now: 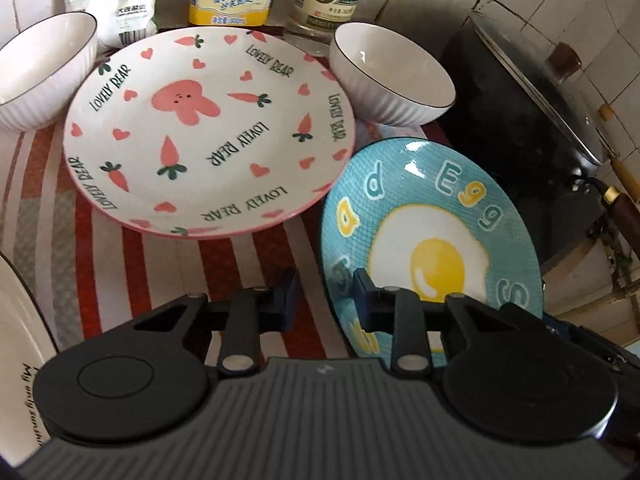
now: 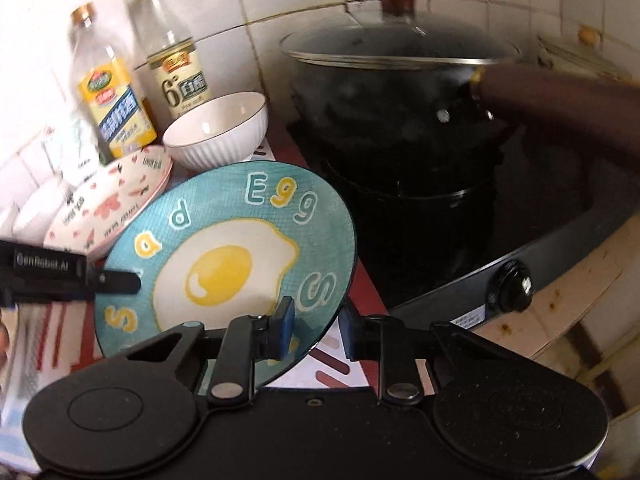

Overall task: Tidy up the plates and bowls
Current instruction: 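Lift the teal egg plate with both grippers and carry it toward the white plate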

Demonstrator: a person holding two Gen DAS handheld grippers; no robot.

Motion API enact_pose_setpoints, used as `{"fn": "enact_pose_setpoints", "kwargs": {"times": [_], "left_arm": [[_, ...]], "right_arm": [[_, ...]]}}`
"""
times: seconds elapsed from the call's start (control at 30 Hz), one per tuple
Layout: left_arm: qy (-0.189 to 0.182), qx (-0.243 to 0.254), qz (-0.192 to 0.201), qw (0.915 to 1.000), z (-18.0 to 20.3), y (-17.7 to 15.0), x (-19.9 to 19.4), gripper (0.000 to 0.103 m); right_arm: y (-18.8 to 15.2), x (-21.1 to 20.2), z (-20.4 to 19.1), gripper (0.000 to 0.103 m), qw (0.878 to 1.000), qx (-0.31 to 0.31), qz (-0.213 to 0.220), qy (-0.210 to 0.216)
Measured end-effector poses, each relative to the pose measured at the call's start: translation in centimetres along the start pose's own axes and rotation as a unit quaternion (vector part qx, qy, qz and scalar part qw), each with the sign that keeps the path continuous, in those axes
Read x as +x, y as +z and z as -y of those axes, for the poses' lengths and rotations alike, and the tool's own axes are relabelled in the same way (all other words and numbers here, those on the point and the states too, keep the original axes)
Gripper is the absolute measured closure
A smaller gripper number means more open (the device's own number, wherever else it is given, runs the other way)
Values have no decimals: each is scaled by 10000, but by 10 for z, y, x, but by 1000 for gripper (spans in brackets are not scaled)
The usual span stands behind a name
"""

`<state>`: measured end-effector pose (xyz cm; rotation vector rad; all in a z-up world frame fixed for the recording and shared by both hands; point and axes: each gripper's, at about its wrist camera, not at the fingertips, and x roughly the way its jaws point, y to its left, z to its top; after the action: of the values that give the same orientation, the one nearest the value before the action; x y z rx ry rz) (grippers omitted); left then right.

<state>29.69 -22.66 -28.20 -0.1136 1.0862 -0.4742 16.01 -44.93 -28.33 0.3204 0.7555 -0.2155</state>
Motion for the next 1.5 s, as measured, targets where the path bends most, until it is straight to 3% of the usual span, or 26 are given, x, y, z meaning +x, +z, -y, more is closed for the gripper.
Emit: {"fn": "enact_pose_setpoints", "kwargs": {"times": [0.2, 0.3, 0.47, 0.6, 0.93, 1.27, 1.4, 1.5], "left_arm": [[278, 687, 201, 9970, 26, -6, 2, 75], [334, 589, 178, 9975, 26, -6, 1, 75], [336, 629, 113, 9974, 27, -4, -5, 76], [364, 709, 232, 9965, 32, -12, -16, 76], [341, 767, 5, 9965, 29, -31, -44, 77], [402, 639, 60, 9971, 23, -41, -105, 77], [393, 551, 371, 9970, 20, -46, -141, 77], [324, 287, 501, 9978, 9, -45, -167, 77]], "right_arm": [[0, 7, 4, 75, 9994, 345, 39, 76], [2, 4, -6, 76, 9994, 309, 13, -170], [6, -8, -1, 83, 9983, 582, 19, -8], [11, -19, -4, 84, 9984, 564, -69, -58], [1, -40, -6, 84, 9980, 601, -178, 68], [4, -82, -32, 84, 9991, 297, -224, 204], [10, -105, -45, 84, 9987, 358, -151, 322], [16, -124, -65, 84, 9991, 73, 27, 428]]}}
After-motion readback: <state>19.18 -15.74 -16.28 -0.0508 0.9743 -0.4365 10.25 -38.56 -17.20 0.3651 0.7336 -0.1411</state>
